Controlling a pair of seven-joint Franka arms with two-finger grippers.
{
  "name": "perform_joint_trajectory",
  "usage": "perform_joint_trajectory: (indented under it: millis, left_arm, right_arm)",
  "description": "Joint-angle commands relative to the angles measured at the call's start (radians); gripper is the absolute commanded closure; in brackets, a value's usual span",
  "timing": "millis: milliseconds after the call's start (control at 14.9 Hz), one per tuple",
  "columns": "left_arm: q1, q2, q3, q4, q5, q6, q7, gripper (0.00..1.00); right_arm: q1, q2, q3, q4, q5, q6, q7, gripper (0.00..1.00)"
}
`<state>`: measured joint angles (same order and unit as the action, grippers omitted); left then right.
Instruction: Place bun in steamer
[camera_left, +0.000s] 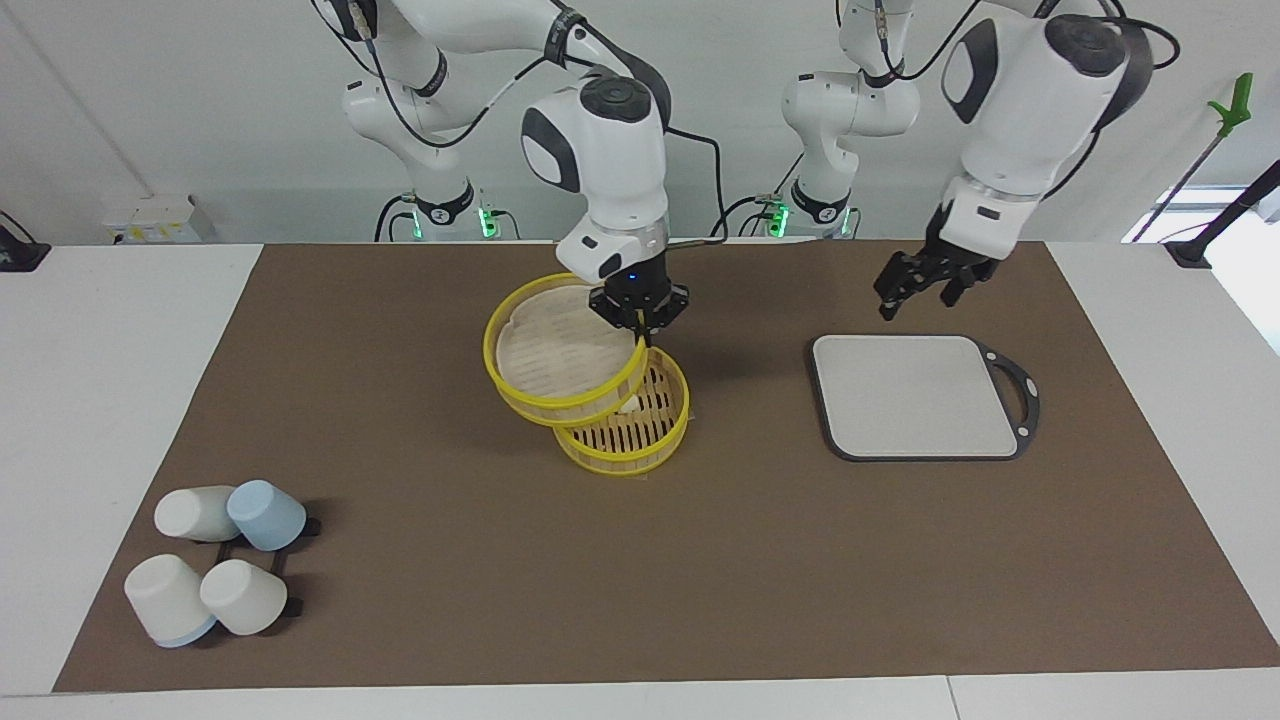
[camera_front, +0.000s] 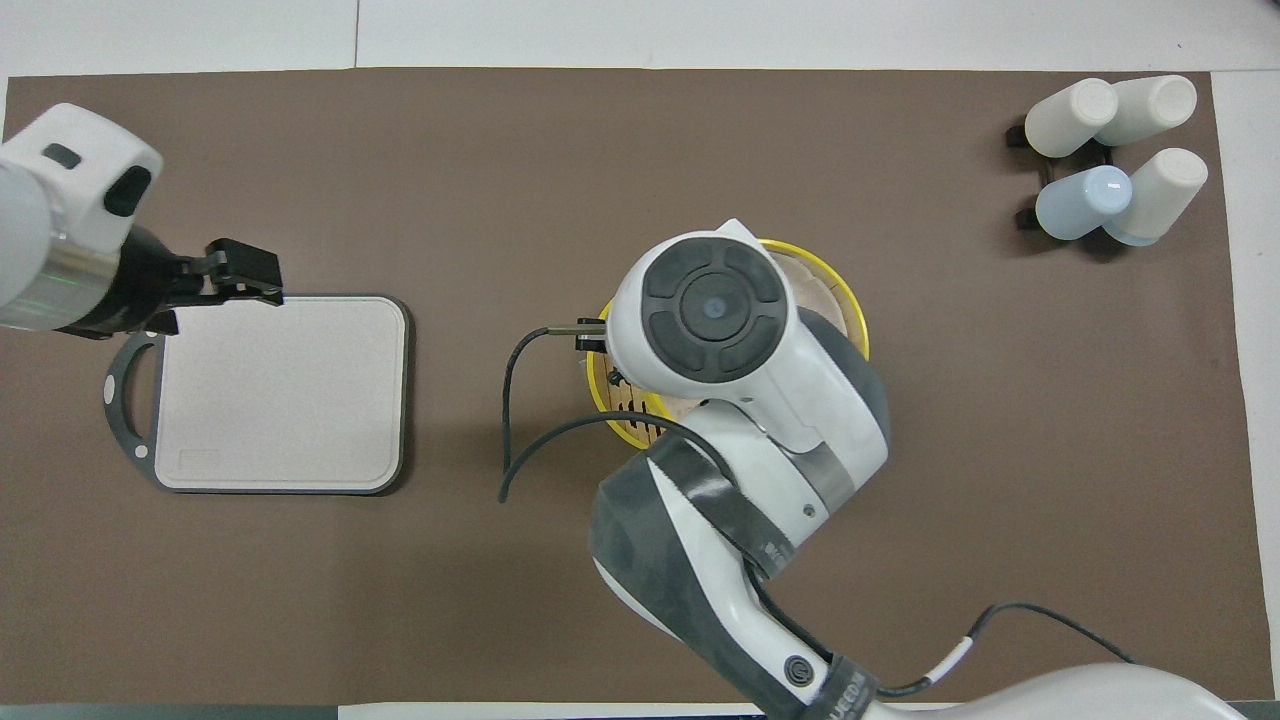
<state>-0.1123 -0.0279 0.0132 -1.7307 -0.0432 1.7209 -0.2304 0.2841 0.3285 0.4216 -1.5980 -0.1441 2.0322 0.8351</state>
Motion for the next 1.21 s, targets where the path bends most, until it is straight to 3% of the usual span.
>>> perform_joint_trajectory:
  millis: [0,134,804,1140]
  left_arm:
    - [0.094,-0.013,-0.018,-0.012,0.011,-0.037,0.188,0.00]
    - [0.123,-0.017,-0.018,-0.020,0.013,-0.041,0.270,0.00]
    - [0.119,-0.021,-0.015,-0.009,0.095,-0.055,0.307,0.00]
    - [0.088,0.013,-0.001,0.072,0.091,-0.133,0.299,0.00]
  right_arm:
    - [0.041,0.078,-0.006,0.050,-0.082,0.009,0.073,1.00]
    - [0.043,0.093,-0.004,0.044,-0.136,0.011,0.098,1.00]
    - [0.050,0.126,-0.001,0.024,-0.132,0.143,0.150,1.00]
    - [0.053,0.133,-0.001,0.017,-0.132,0.166,0.179,1.00]
